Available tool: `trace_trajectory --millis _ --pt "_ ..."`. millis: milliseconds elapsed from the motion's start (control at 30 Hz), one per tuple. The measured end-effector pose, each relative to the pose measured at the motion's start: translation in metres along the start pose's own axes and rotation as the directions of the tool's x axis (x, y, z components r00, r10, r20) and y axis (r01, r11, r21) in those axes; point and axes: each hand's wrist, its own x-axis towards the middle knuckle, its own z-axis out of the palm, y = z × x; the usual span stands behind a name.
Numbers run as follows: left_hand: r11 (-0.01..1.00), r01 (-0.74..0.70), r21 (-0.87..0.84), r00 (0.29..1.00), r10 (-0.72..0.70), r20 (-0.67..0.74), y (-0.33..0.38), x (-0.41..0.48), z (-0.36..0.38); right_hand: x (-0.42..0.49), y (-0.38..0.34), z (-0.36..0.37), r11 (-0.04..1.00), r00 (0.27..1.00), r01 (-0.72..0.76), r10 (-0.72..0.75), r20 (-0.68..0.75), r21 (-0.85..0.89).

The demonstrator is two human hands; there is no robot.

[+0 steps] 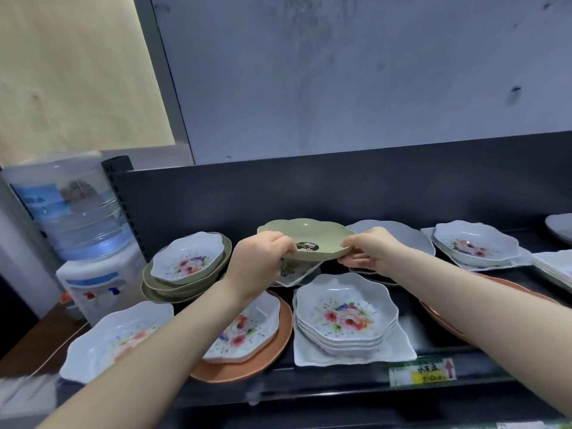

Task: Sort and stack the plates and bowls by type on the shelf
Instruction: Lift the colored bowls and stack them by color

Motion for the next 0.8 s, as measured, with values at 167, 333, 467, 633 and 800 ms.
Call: trace_trajectory --millis 167,333,467,633,800 --pt "0.977 0.159 -0.143 0.985 -0.167 -0.041 0.018 0.015 -0.003 0.002 -0.009 -0.023 0.994 0.988 0.101 -0.095 -0.120 0.049" --pt "0.568 0.699 -0.435 0.704 -0.652 0.280 0.039 0.052 -0.004 -0.004 -0.021 -0.065 0.983 0.971 0.183 -0.183 -0.154 -0.014" --pt "-0.108 0.847 -0.521 0.359 -0.606 0.710 0.065 0.077 0.002 -0.014 -0.024 -0.096 0.976 0.972 0.206 -0.211 -0.099 -0.067" --pt "-0.388 0.763 -0.517 0.237 -0.576 0.783 0.086 0.089 0.012 -0.006 -0.023 -0.130 0.982 0.984 0.175 -0.178 -0.030 -0.067" --pt "-0.409 0.708 -0.576 0.219 -0.648 0.730 0.096 0.093 0.009 0.012 -0.012 -0.158 0.973 0.977 0.184 -0.197 -0.087 -0.137"
